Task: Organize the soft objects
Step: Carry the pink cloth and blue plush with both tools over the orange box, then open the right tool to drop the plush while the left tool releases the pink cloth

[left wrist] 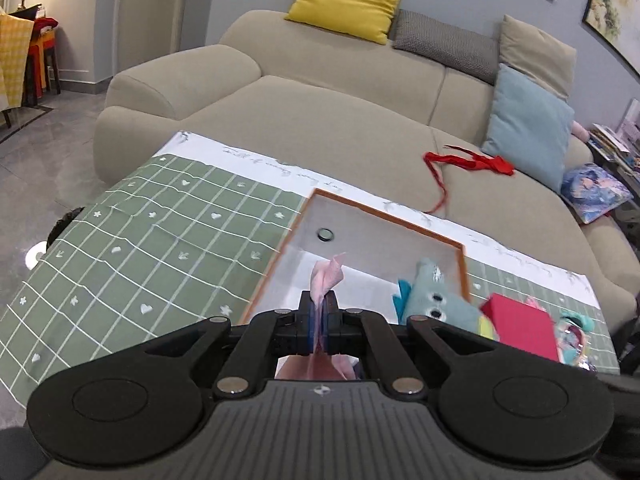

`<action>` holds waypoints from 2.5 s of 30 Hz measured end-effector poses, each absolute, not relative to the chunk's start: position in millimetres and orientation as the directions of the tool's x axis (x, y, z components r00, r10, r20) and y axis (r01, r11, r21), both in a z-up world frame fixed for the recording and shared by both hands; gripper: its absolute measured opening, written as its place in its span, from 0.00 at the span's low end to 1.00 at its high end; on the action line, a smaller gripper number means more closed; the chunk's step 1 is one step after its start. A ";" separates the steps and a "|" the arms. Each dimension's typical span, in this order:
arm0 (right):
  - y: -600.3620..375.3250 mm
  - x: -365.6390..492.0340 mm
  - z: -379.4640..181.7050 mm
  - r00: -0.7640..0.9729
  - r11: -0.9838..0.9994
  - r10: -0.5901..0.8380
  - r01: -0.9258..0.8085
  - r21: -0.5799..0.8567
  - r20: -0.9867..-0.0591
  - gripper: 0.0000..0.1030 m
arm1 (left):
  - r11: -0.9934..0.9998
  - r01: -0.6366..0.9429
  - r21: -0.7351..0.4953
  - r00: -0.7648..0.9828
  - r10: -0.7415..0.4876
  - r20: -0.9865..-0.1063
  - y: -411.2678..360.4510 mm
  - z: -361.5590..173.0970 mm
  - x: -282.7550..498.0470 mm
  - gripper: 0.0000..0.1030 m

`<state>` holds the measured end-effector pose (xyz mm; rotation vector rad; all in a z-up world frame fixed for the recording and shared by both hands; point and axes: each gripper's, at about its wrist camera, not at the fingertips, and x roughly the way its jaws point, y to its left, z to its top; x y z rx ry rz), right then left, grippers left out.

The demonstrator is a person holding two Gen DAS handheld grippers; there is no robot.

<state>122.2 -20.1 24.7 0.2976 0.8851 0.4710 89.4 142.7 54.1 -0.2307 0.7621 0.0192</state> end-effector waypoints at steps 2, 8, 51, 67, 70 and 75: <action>-12.0 131.2 14.6 0.526 0.865 0.499 -0.261 0.428 -0.689 0.49 | 0.983 -0.071 -0.170 0.719 -0.068 -0.692 141.1 51.9 96.2 0.03; 6.1 147.8 -10.7 0.476 0.882 0.472 -0.247 0.402 -0.742 0.49 | 0.981 -0.037 -0.189 0.733 -0.102 -0.672 145.3 39.6 116.8 0.03; 34.6 128.4 -43.8 0.360 0.834 0.495 -0.451 0.317 -0.790 0.72 | 0.959 0.000 -0.284 0.597 -0.228 -0.769 179.0 -4.1 125.8 0.04; 28.7 130.8 -47.0 0.347 0.849 0.479 -0.415 0.325 -0.807 0.72 | 0.981 0.039 -0.192 0.568 -0.180 -0.803 163.5 -11.2 125.6 0.47; 27.5 129.3 -44.1 0.352 0.845 0.483 -0.425 0.323 -0.801 0.72 | 0.985 0.041 -0.169 0.587 -0.161 -0.794 158.3 -6.1 121.8 0.67; 25.8 127.6 -39.6 0.362 0.837 0.502 -0.433 0.335 -0.786 0.72 | 0.964 -0.001 -0.266 0.619 -0.209 -0.757 167.8 5.3 116.6 0.82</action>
